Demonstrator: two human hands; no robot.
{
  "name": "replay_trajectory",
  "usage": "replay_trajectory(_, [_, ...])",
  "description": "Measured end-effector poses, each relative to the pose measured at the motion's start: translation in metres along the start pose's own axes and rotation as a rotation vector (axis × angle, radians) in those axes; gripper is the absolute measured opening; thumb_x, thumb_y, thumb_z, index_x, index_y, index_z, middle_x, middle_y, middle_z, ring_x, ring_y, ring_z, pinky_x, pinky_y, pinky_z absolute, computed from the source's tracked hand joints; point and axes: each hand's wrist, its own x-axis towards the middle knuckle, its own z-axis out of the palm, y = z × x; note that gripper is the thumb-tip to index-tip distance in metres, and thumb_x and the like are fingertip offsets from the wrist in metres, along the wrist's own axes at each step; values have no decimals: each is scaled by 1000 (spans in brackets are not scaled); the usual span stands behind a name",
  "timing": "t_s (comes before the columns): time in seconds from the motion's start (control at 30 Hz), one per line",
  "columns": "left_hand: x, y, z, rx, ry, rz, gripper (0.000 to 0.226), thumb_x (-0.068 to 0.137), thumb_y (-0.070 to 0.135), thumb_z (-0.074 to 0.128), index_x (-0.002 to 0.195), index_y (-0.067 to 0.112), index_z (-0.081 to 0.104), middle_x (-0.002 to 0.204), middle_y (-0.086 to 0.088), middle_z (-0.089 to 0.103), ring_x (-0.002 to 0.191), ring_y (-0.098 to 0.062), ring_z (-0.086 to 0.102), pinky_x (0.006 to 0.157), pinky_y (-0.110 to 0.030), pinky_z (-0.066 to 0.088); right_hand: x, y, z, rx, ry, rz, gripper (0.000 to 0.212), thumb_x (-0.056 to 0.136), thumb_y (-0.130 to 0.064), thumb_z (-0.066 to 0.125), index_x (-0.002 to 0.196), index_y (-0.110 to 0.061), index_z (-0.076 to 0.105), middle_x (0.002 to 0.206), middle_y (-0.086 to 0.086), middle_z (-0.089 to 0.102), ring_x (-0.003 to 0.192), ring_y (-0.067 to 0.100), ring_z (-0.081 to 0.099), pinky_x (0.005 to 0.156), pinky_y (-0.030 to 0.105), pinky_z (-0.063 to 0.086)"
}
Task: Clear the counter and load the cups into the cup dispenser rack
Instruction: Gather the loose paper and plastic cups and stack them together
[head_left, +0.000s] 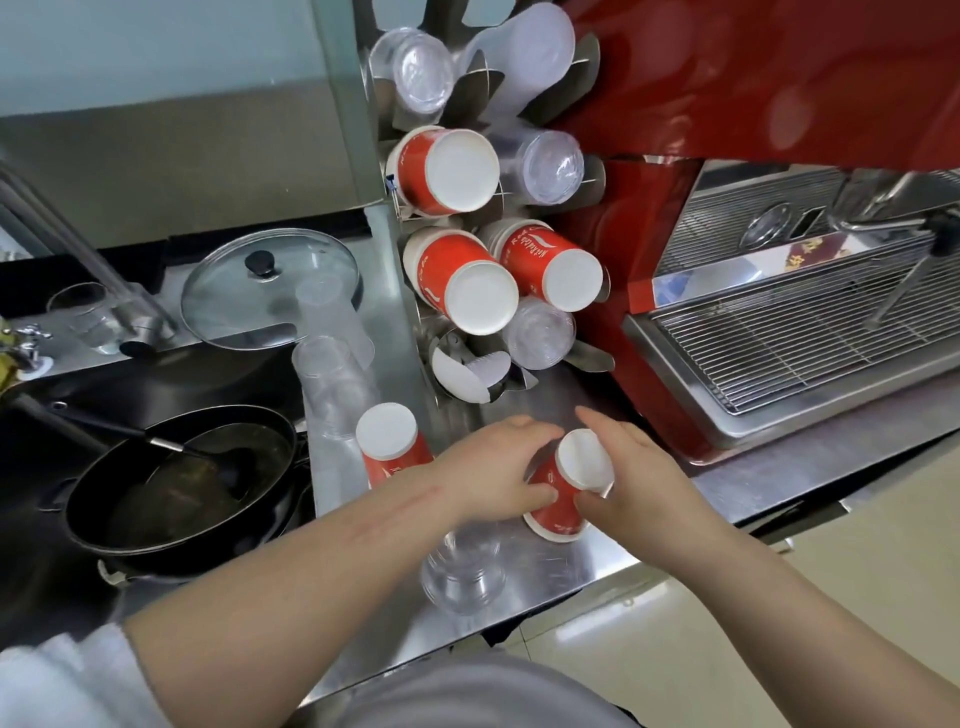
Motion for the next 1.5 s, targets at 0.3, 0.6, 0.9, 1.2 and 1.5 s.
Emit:
replay_trajectory(0.3, [-34,4,-32,-209,191,46,48,83,32,67,129,27,52,109,8,59,103,-7,52,93,-35,48,-5,-41,-28,31,66,-183,82,79,-24,72,146,-36,28,136,-17,38,118,-5,37,96,16,31])
replay_trajectory(0.6, [-95,0,-92,-461,365,64,56,85,30,68,137,34,47,124,10,54,110,-5,58,95,-31,52,-9,-115,-61,52,84,-426,65,74,-36,71,129,-50,41,129,-26,47,117,-10,46,93,9,38])
replay_trajectory(0.9, [-132,-41,-131,-452,459,2,52,83,33,71,131,37,52,122,15,58,110,-3,59,94,-33,54,16,-170,-44,52,45,-519,64,76,-35,68,133,-44,42,131,-19,50,121,-4,44,101,21,36])
replay_trajectory(1.2, [-133,-84,-113,-412,424,-75,51,81,26,71,128,38,53,118,13,57,109,-4,58,93,-36,54,40,-177,0,-50,-34,-633,54,79,-13,66,127,-31,51,113,-20,43,102,-17,36,87,-8,22])
replay_trajectory(1.5, [-115,-113,-81,-386,330,-135,52,82,24,69,129,38,51,121,13,57,108,0,57,92,-23,50,56,-154,35,-38,-126,-523,55,81,-12,64,130,-30,48,116,-22,41,106,-11,34,93,5,31])
